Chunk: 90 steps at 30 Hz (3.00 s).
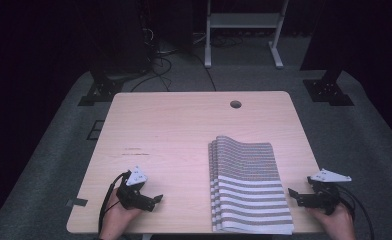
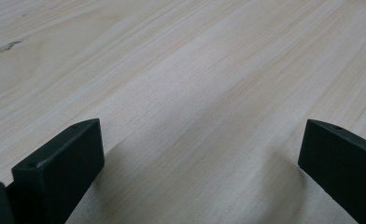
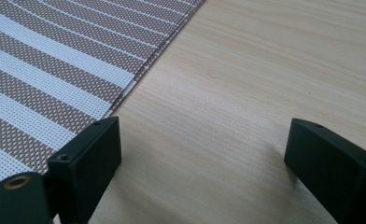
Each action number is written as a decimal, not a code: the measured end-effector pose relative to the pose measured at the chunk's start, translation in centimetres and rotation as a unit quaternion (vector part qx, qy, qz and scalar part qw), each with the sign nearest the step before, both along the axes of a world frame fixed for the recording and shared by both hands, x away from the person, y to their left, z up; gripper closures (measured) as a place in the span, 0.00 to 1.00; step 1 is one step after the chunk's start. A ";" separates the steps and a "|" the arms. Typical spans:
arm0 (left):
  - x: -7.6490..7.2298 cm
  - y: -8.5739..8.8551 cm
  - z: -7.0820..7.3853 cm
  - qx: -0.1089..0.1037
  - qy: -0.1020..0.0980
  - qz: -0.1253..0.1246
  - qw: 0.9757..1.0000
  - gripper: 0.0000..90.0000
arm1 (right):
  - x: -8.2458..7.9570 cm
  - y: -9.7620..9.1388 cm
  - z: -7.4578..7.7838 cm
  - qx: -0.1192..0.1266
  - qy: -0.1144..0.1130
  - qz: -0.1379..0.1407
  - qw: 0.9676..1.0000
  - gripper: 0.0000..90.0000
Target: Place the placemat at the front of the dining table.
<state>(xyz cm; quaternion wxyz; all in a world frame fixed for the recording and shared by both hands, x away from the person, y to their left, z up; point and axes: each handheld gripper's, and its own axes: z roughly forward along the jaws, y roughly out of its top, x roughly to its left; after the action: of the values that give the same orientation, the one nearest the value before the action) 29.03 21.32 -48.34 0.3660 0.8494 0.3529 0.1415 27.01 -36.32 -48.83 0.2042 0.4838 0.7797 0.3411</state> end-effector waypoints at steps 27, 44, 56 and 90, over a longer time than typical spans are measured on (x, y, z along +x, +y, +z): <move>1.2 -2.2 2.6 -0.027 -0.014 -0.015 0.999 0.00 | 0.0 0.0 0.0 0.000 0.000 0.000 1.000 0.11; 2.4 -5.4 4.2 -0.036 -0.027 -0.047 0.998 0.00 | 0.0 0.0 0.0 0.000 0.000 0.000 1.000 0.11; 2.9 -6.7 4.6 -0.043 -0.026 -0.060 0.997 0.00 | 0.0 0.0 0.0 0.000 0.000 0.000 1.000 0.11; 3.6 -12.7 5.5 -0.059 -0.018 -0.117 0.991 0.00 | 0.0 0.0 0.0 0.000 0.000 0.000 1.000 0.11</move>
<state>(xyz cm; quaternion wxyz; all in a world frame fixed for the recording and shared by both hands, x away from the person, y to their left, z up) 32.59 8.60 -42.81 0.4355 0.8592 0.2522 0.0923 27.02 -36.31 -48.84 0.2044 0.4836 0.7799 0.3408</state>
